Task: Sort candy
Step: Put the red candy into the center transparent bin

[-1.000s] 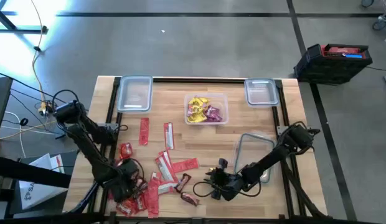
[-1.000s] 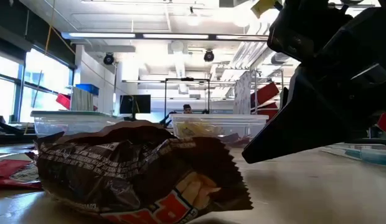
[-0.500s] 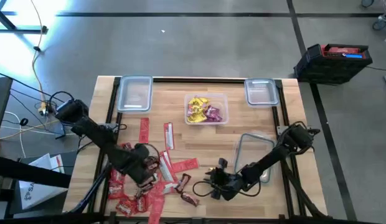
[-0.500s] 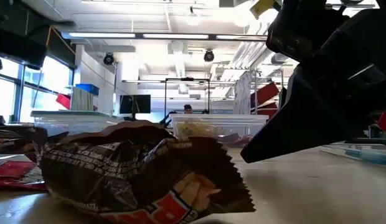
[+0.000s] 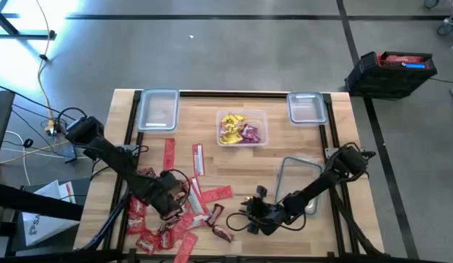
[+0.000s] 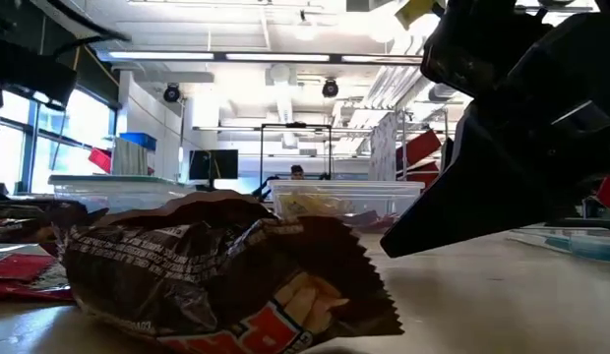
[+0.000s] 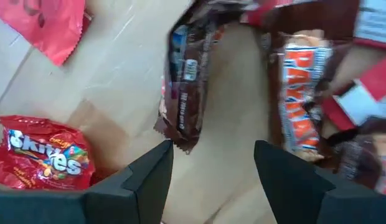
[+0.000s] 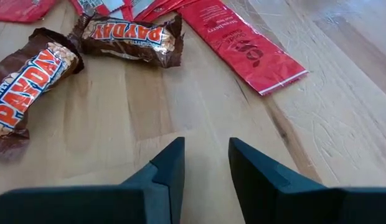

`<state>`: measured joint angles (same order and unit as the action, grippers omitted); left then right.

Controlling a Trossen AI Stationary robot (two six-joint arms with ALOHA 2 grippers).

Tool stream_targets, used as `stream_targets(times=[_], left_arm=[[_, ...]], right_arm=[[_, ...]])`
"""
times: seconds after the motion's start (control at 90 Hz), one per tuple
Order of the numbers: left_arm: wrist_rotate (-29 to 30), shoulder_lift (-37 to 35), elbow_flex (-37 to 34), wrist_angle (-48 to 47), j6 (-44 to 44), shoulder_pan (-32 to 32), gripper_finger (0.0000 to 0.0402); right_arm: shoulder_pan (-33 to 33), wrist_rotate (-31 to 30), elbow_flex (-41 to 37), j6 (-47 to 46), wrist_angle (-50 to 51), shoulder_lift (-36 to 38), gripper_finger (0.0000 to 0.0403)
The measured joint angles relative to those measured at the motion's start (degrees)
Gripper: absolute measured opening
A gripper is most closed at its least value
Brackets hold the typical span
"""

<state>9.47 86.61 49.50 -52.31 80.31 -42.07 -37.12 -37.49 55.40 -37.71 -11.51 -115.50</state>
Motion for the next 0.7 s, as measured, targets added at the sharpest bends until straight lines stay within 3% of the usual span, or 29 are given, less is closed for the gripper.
stream_targets(times=[0.222, 0.389, 0.556, 0.7], left_arm=[[-0.3, -0.1, 6.1, -2.0, 4.1, -4.3, 0.0209], [-1.3, -0.1, 6.6, -10.7, 7.5, -5.4, 0.0209], [-0.3, -0.1, 6.6, -24.0, 10.7, -2.3, 0.0209], [-2.1, -0.3, 3.8, -24.2, 9.3, 2.4, 0.0209]], right_arm=[[0.0, 0.0, 0.0, 0.0, 0.0, 0.0, 0.0094], [0.0, 0.0, 0.0, 0.0, 0.0, 0.0, 0.0094], [0.0, 0.0, 0.0, 0.0, 0.0, 0.0, 0.0094], [0.3, -0.1, 0.0, 0.0, 0.0, 0.0, 0.0094]])
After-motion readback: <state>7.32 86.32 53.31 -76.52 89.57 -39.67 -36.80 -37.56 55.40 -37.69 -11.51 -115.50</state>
